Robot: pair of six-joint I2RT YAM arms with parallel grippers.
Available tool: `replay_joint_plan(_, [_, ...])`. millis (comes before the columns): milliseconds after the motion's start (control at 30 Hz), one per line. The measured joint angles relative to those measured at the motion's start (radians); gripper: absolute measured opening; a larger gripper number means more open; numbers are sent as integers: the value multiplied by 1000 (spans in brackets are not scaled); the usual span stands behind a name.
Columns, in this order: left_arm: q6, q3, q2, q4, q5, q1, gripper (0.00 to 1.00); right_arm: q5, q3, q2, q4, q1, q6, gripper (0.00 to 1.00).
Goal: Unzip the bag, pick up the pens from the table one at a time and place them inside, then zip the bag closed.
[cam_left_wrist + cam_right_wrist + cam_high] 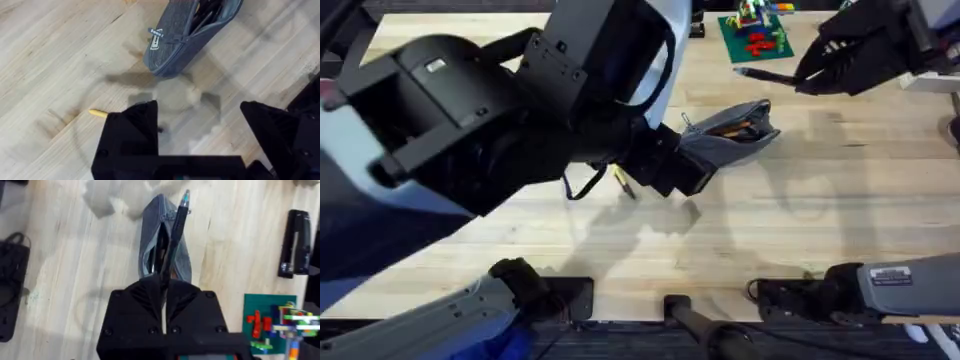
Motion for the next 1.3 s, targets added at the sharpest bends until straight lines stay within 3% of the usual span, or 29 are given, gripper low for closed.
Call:
replay_joint_plan(300, [0,0,0,0,0,0,995,4,0,160,-1,-19,-46,34])
replay_joint_plan(900, [0,0,0,0,0,0,995,5,-7,324,7,-19,-54,34])
replay_joint_plan(1300, [0,0,0,0,0,0,995,7,-95,343,71,-16,-102,34])
